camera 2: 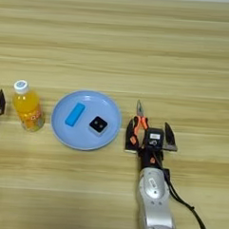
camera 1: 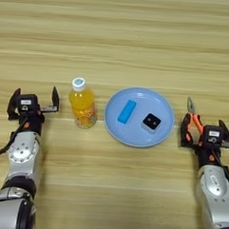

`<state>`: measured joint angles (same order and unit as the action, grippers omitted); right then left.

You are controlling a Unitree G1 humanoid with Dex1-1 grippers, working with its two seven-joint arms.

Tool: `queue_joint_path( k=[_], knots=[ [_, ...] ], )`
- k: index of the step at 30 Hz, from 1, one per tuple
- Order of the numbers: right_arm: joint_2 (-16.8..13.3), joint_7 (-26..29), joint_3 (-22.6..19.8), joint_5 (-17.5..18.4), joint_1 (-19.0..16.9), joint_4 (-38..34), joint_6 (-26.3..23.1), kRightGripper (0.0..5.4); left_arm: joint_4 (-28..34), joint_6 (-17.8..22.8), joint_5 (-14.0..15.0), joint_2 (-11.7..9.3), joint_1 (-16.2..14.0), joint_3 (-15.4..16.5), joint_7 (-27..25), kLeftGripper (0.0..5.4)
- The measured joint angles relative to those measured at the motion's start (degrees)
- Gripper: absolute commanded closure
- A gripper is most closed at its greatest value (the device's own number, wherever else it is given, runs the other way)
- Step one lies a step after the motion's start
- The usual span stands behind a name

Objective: Move the objects on the table

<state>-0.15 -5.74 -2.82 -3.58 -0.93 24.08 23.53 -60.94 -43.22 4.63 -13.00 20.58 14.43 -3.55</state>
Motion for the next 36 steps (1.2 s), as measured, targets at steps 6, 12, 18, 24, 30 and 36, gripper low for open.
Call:
queue_joint_path(
  k=[6, 12, 18, 24, 30, 36],
  knots=[
    [0.0, 0.0, -0.7, 1.0, 0.4, 1.8, -0.4, 0.0, -0.1, -0.2, 0.0, -0.1, 0.0, 0.0, 0.1, 0.02],
    [0.0, 0.1, -1.2, 1.4, 0.9, 2.7, -0.5, 0.0, -0.4, -0.3, 0.0, -0.1, 0.0, -0.1, 0.1, 0.02],
    [0.0, 0.5, -1.5, 2.3, 1.7, 3.3, -1.3, 0.0, -0.5, -0.3, 0.0, -0.1, 0.0, -0.1, 0.3, 0.02],
    [0.1, 1.5, -3.0, 4.8, 3.9, 4.8, -4.2, 0.67, -0.5, -0.3, 0.0, -0.1, 0.1, -0.1, 0.3, 0.0],
    [0.1, 2.5, -3.2, 5.0, 4.3, 5.3, -4.8, 1.39, -0.5, -0.3, 0.1, -0.2, 0.1, -0.1, 0.3, 0.0],
    [0.1, 2.5, -3.1, 4.9, 5.1, 5.8, -5.5, 1.98, -0.5, -0.3, 0.1, -0.5, 0.1, -0.1, 0.4, 0.0]
  ],
)
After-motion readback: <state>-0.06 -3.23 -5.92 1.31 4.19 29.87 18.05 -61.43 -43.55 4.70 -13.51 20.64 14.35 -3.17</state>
